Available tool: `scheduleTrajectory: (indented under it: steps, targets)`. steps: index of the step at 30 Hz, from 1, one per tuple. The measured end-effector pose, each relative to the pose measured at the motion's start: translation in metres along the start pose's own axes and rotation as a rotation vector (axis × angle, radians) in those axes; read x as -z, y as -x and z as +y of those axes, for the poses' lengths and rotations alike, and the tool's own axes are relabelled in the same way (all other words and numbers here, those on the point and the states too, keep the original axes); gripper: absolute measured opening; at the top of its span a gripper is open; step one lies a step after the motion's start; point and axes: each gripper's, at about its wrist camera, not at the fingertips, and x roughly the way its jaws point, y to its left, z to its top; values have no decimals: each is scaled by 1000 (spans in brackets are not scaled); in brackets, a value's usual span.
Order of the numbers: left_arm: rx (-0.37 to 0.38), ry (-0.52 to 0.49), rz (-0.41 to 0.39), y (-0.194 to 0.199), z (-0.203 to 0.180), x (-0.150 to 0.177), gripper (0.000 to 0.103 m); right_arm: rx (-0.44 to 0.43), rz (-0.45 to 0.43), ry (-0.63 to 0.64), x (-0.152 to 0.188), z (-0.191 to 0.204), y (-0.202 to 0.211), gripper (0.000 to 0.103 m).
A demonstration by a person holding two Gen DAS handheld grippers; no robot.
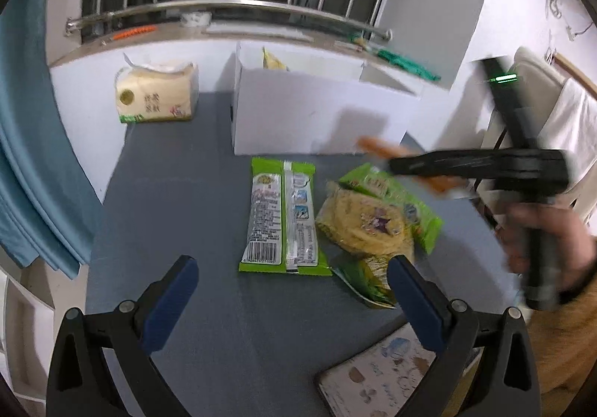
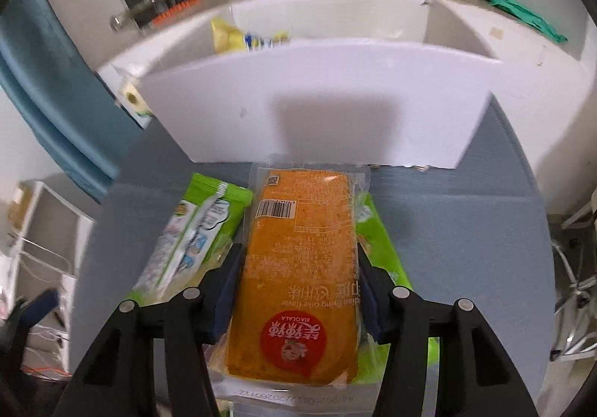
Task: Organize snacks
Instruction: 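Grasp the orange bread packet with the right gripper while the left gripper grasps the long green-white packet, then carry both packets over the white box and release them inside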
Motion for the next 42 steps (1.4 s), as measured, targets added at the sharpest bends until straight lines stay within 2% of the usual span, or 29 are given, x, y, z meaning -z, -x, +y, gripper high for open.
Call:
scheduleTrajectory:
  steps: [2,9,13,19,21,22,23,24,26,29,36,42]
  targets:
    - [-10,-31,54,-20,0,-5,103,-36,-38,-15,9,-8,24,59]
    - [-82,-125,177,-78,-5,-17,103,-58,-131,-55,39,-25,80,59]
    - [-153,-163,234,-111,-9,-21,103,-50,-140,-64,49,-29,86,59]
    - [-153,-128,235,-130,-10,-36,103,-47,-141,-61,56,-32,88,59]
    - [-148,-142,225,-130,-11,-36,101,-49,-142,-59,56,-32,87,59]
    - [-143,-147,219,-127,-11,-36,94,-51,-145,-57,57,-31,88,59]
    - [-142,-149,204,-122,-10,-36,66,-54,-146,-51,57,-30,88,59]
    - [-144,-146,191,-117,-8,-38,60,-54,-145,-41,57,-28,87,59]
    - [-117,-108,204,-108,1,-38,59,-55,-141,-36,58,-27,85,59]
    - [-92,-76,168,-87,11,-35,59,-70,-138,-34,58,-24,82,59]
    - [-17,-41,-10,-16,7,-48,59,-92,-153,-30,51,-19,77,59]
    - [49,-53,-147,28,-12,-87,60,-97,-215,-4,19,-19,87,59]
